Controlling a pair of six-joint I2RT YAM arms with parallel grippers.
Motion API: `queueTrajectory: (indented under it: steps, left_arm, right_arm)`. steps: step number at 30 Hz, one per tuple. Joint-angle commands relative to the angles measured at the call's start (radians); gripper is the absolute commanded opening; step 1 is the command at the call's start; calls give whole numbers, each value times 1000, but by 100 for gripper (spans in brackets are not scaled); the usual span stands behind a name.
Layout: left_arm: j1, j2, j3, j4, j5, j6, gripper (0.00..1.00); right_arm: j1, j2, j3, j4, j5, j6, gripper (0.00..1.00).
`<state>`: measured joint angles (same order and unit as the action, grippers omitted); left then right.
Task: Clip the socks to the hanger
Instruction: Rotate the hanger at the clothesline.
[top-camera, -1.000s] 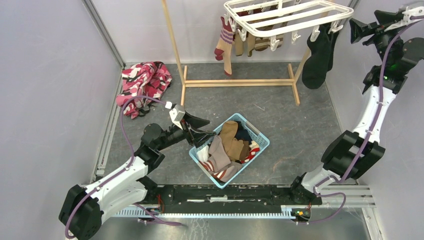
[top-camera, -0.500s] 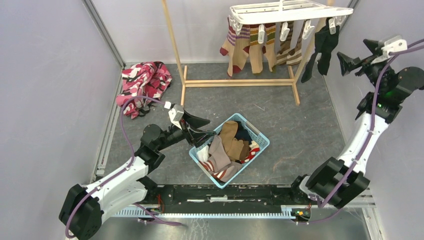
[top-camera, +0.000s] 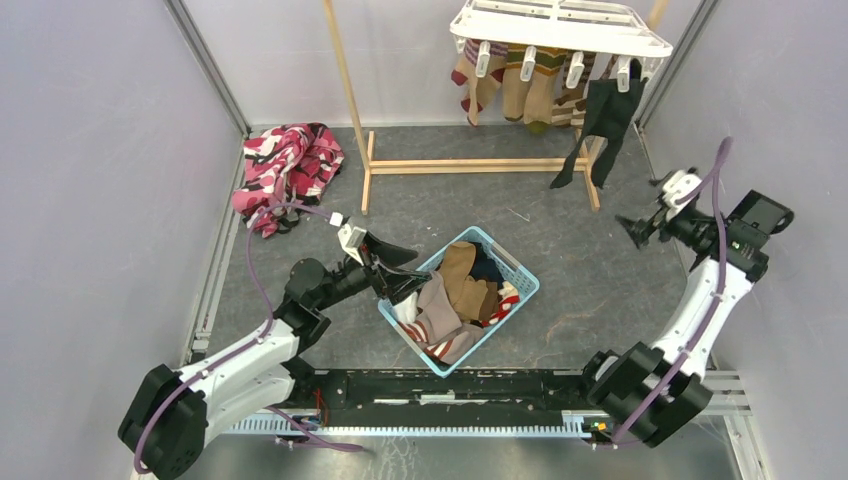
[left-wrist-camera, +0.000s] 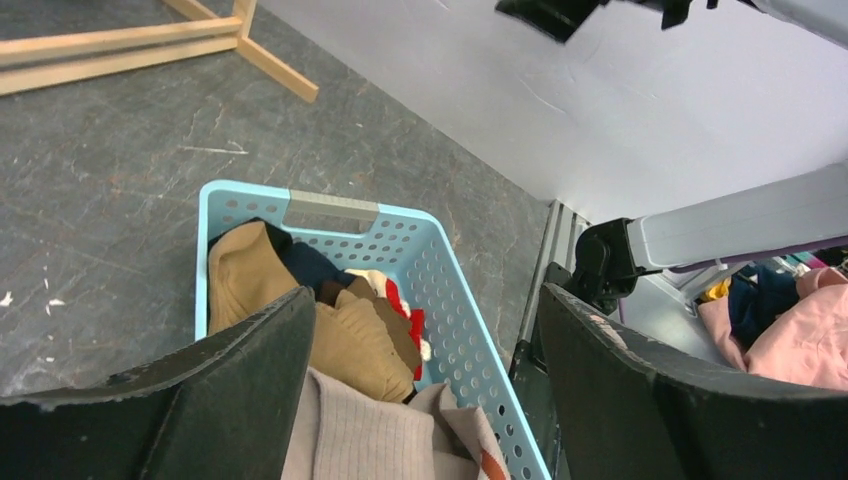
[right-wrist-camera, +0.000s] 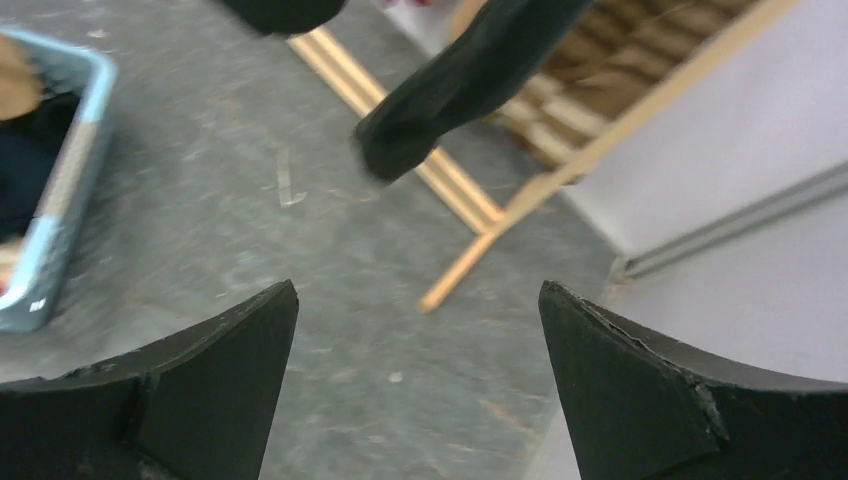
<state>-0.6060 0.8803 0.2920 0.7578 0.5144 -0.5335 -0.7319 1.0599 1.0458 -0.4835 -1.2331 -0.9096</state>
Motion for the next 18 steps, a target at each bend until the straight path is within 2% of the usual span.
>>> queueTrajectory:
  steps: [1, 7, 11, 14, 17, 18]
  left_arm:
    - [6, -6, -27, 18, -63, -53, 90]
    - [6, -14, -39, -42, -90, -62, 92]
    - [6, -30, -64, -39, -100, -65, 92]
    - [6, -44, -77, -30, -105, -66, 91]
    - [6, -58, -75, -14, -105, -56, 91]
    - [6, -61, -71, -11, -104, -47, 91]
  right_arm:
    - [57, 114, 13, -753, -120, -756, 98]
    - [209, 154, -60, -768, -57, -776, 98]
    - [286, 123, -92, -648, -16, -626, 98]
    - [338, 62, -151, -398, 52, -361, 98]
    - [382, -49, -266, -16, 198, 7, 98]
    - [396, -89, -305, 95, 257, 82, 98]
